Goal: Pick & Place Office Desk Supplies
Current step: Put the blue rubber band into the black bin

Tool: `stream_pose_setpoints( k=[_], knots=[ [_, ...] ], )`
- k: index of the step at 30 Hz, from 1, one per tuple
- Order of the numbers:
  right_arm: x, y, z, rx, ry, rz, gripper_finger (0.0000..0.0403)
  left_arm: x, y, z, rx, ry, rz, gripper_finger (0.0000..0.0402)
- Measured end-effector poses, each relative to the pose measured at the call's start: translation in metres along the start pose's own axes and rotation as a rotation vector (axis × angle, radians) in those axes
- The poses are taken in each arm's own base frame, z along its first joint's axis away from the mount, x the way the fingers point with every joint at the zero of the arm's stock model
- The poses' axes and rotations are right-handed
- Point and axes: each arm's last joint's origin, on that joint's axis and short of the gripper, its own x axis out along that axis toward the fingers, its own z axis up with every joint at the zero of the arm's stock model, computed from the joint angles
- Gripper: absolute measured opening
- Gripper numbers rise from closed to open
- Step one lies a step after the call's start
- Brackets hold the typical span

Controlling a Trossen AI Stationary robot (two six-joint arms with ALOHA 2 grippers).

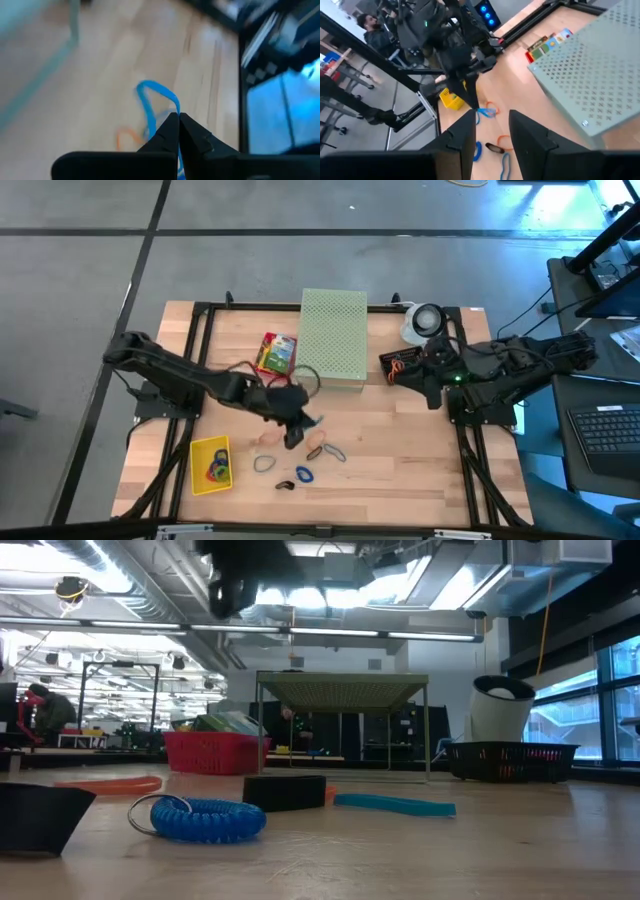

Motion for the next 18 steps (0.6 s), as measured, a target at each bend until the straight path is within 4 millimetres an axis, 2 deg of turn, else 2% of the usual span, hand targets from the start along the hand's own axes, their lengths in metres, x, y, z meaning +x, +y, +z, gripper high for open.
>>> stream_pose_setpoints(
  k=[5, 10, 14, 18],
  knots=[
    [0.01, 0.002, -0.003, -0.026, 0.015, -0.027, 0.0125, -0.027, 0.003, 0.028, -0.043, -0.18, -0.067, 0.0002],
    [0.031, 0.007, -0.007, -0.064, 0.031, -0.041, 0.0179, -0.05, 0.006, 0.048, -0.061, -0.305, -0.126, 0.0002],
    [0.052, 0.016, -0.007, -0.066, 0.001, -0.014, 0.0233, -0.056, 0.008, 0.056, -0.067, -0.352, -0.163, 0.0002],
    [0.071, 0.019, -0.01, -0.029, -0.04, -0.045, 0.0257, -0.057, 0.006, 0.064, -0.091, -0.417, -0.242, 0.0002]
  ],
)
